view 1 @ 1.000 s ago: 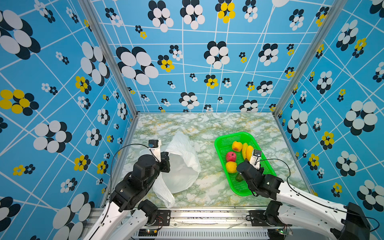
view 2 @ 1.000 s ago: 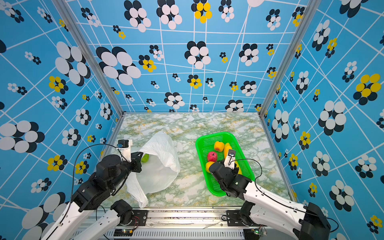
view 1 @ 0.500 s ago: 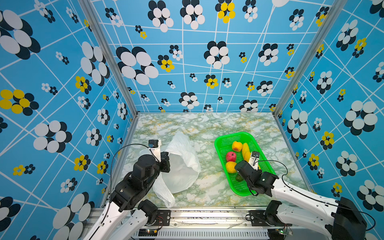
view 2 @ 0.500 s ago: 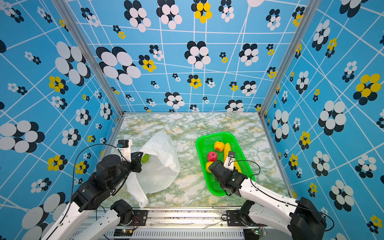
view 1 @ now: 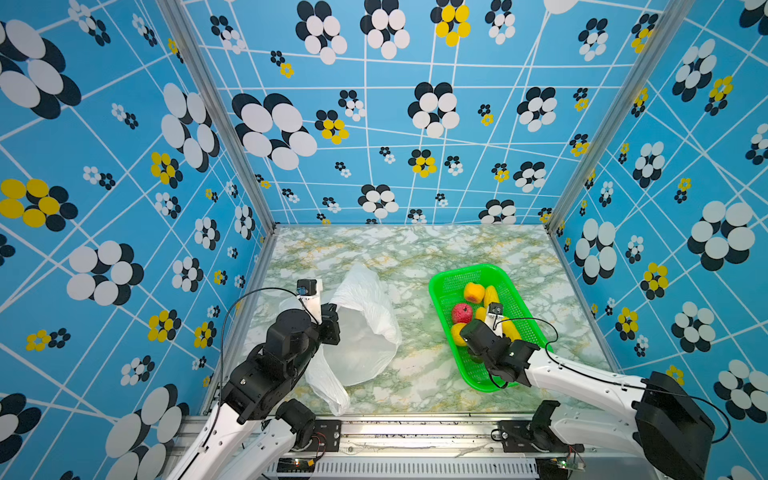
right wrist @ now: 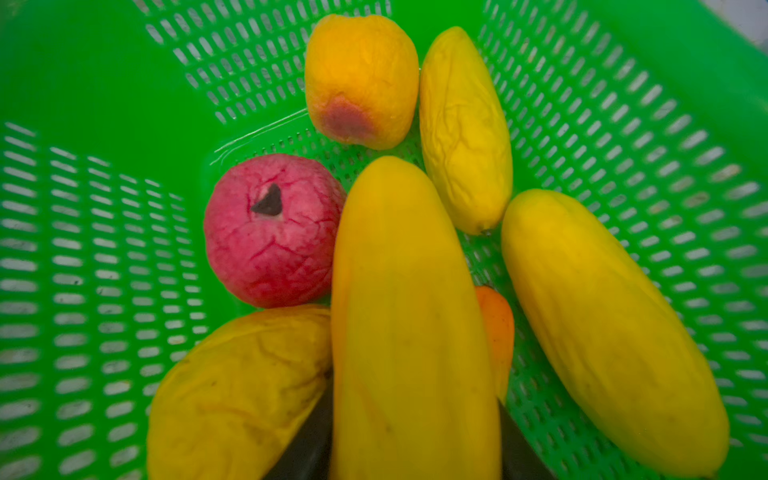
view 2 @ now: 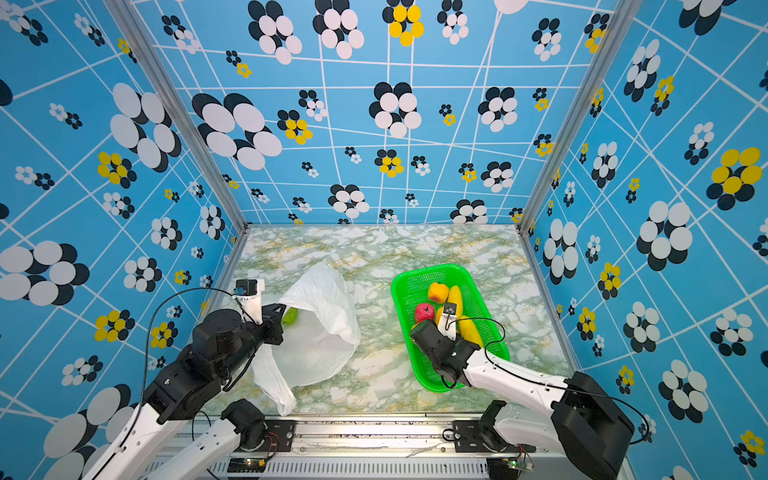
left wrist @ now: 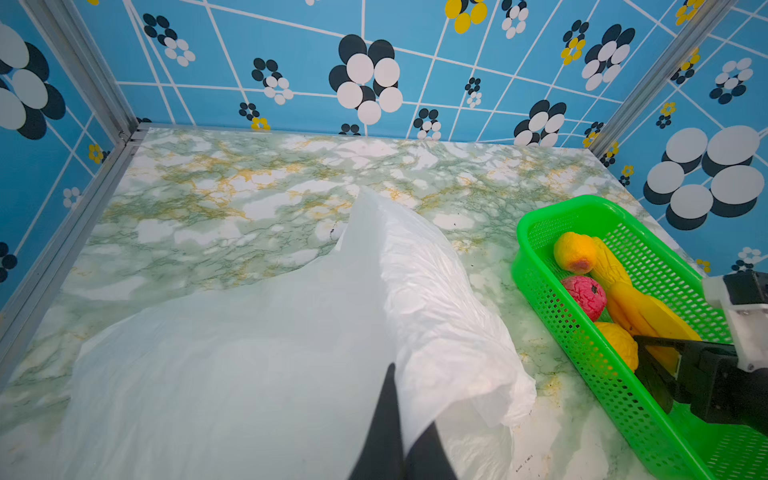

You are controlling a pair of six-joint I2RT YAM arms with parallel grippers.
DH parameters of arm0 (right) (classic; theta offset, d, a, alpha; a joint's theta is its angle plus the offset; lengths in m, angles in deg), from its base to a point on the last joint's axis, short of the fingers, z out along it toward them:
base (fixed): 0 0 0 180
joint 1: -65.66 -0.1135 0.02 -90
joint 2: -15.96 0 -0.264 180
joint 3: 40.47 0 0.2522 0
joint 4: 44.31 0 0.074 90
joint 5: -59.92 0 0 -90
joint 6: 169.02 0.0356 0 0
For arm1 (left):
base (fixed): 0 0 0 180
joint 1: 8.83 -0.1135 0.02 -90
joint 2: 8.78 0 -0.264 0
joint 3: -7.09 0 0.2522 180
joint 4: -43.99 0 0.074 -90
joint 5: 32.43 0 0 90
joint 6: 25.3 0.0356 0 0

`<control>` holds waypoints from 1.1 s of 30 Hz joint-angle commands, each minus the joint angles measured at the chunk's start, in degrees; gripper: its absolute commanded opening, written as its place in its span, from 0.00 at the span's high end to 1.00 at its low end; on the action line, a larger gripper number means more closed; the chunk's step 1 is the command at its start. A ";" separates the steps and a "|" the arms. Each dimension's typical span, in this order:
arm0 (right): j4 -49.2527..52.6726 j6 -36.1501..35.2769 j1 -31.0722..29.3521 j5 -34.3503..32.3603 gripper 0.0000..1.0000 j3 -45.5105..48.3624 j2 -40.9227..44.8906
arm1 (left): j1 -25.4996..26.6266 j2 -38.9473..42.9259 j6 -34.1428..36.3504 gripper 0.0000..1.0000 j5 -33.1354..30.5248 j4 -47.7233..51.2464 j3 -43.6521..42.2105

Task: Untie the knot of the plastic bag and take out the fruit
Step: 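Open the right gripper to drop the long yellow fruit in the basket, then move the right gripper back into the bag mouth held by the left gripper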

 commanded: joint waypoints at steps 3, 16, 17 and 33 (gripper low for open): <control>-1.13 -0.30 0.31 2.19 0.38 -1.51 -2.73 | -0.55 0.21 -0.24 1.00 -0.56 -0.02 -0.70; -0.13 -0.49 0.36 0.11 0.22 -0.08 3.22 | -0.55 0.19 -0.12 1.00 -0.39 -0.02 -0.69; -0.08 -0.91 0.36 0.10 0.21 0.25 4.55 | -0.55 0.19 -0.15 1.00 -0.31 0.00 -0.60; -10.01 -18.30 -13.57 0.56 0.20 3.57 24.75 | -0.59 -1.04 0.02 1.00 -1.57 -0.32 -0.25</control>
